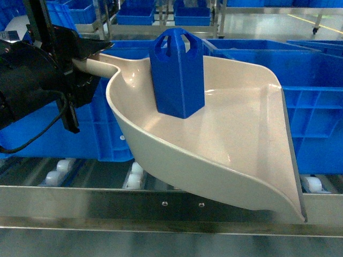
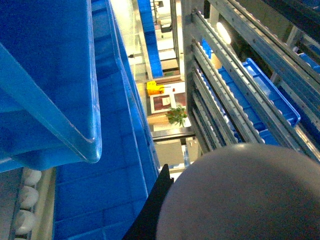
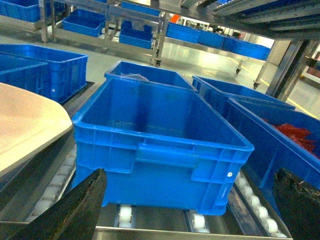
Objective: Place part in tray to right shelf
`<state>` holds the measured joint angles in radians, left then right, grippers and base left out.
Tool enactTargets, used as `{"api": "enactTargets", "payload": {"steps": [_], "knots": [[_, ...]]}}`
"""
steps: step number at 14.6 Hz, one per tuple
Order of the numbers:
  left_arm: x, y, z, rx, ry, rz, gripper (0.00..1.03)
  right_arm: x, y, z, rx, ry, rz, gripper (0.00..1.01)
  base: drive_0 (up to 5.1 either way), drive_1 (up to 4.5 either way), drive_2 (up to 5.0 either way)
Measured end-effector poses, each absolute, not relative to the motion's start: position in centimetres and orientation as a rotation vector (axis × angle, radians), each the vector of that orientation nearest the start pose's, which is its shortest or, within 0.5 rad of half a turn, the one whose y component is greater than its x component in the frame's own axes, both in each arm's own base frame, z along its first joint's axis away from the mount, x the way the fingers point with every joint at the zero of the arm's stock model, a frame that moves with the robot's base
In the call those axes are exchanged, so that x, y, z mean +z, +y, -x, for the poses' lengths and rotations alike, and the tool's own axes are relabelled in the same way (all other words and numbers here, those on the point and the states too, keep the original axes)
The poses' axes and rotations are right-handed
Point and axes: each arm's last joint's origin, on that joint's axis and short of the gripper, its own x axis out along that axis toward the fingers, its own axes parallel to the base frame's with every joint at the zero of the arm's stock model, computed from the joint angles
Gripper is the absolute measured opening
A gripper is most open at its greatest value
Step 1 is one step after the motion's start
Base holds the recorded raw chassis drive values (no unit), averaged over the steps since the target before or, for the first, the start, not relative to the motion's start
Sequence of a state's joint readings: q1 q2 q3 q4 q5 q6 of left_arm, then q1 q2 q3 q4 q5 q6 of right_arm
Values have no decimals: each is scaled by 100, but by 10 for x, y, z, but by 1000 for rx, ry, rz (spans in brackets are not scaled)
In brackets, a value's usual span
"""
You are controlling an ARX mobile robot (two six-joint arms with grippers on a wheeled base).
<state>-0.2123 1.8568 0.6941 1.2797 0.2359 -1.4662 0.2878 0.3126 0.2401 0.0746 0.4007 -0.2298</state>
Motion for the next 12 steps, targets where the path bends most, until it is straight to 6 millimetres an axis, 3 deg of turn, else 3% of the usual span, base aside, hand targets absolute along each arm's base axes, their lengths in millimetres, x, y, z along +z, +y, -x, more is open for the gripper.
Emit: {"api": "enactTargets", "payload": {"steps": [12], "knots": [[167, -79, -333, -450, 232, 1437, 12, 227, 21, -111, -113, 11, 229, 98, 0, 0, 0]]}}
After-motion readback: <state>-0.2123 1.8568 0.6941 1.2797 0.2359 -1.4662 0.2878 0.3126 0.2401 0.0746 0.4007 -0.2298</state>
